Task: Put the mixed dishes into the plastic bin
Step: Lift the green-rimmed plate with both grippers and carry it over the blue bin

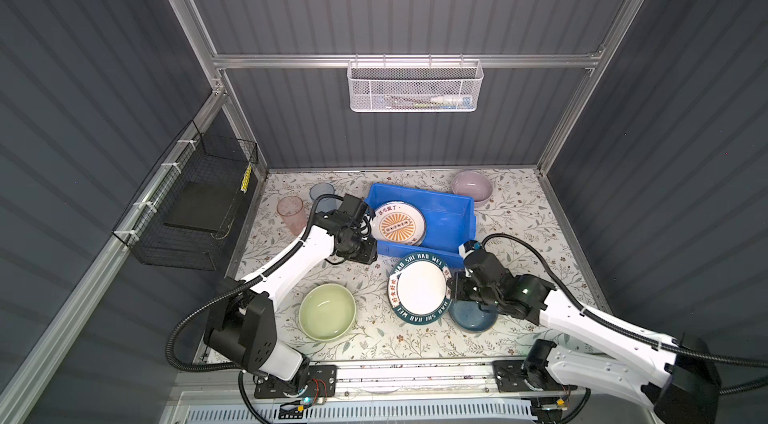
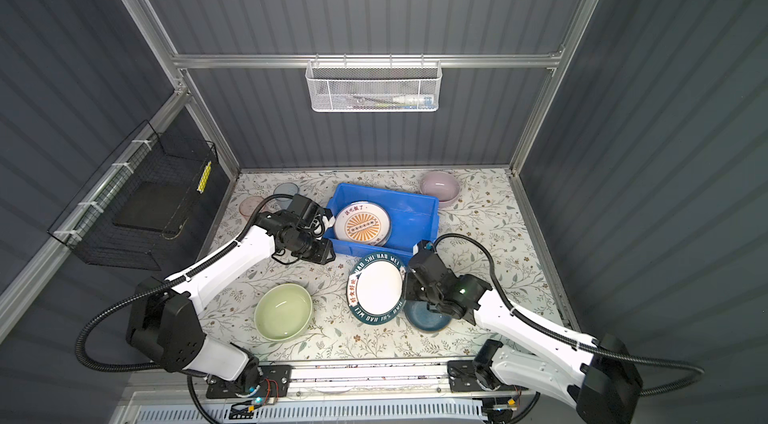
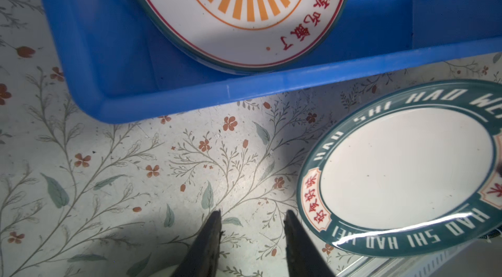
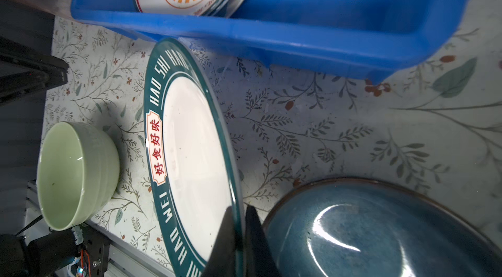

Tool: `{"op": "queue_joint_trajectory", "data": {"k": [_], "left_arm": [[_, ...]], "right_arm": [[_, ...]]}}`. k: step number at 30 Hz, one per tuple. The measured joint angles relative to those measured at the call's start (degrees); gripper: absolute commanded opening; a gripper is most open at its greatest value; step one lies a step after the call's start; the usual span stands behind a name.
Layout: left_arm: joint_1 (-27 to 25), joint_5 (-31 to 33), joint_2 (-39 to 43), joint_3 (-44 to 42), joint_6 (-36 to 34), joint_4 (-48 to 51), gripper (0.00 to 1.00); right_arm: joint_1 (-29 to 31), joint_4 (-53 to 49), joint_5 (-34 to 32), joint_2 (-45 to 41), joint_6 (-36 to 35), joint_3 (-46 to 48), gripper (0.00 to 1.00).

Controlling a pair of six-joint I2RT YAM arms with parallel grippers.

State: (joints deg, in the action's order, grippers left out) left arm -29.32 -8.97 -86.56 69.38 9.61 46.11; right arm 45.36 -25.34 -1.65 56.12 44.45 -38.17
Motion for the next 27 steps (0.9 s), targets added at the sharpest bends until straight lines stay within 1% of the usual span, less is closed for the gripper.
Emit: {"op": "queue_joint_trajectory", "data": {"k": [8,13,19,25,27], "left_arm": [[1.46,3.78,0.20,1.73,2.95,-0.09,0.54],[4.68,5.64,0.17,3.08,3.78,-0.66,0.61],[7.69,7.13,-1.33,4.70,3.74,-1.99,0.62],[7.93,7.56,-5.97,6.25,2.60,-3.98,0.63],[7.93,7.56,-7.61,6.69,1.99,-4.37,0.62]], "right_arm": [[-6.21,-5.51,6.29,-2.54,-5.97,-1.01,0.00],[-10.27,-7.08,9.62,-1.22,-8.09,-6.21,0.00],[-15.47,-6.69,12.74,4.42,-10.12,-14.49,0.00],[-20.41,-5.07,15.37,13.46,-11.56,-22.03,0.00],[-21.92,-4.55,16.41,16.22,-11.65,-23.74,0.00]]}}
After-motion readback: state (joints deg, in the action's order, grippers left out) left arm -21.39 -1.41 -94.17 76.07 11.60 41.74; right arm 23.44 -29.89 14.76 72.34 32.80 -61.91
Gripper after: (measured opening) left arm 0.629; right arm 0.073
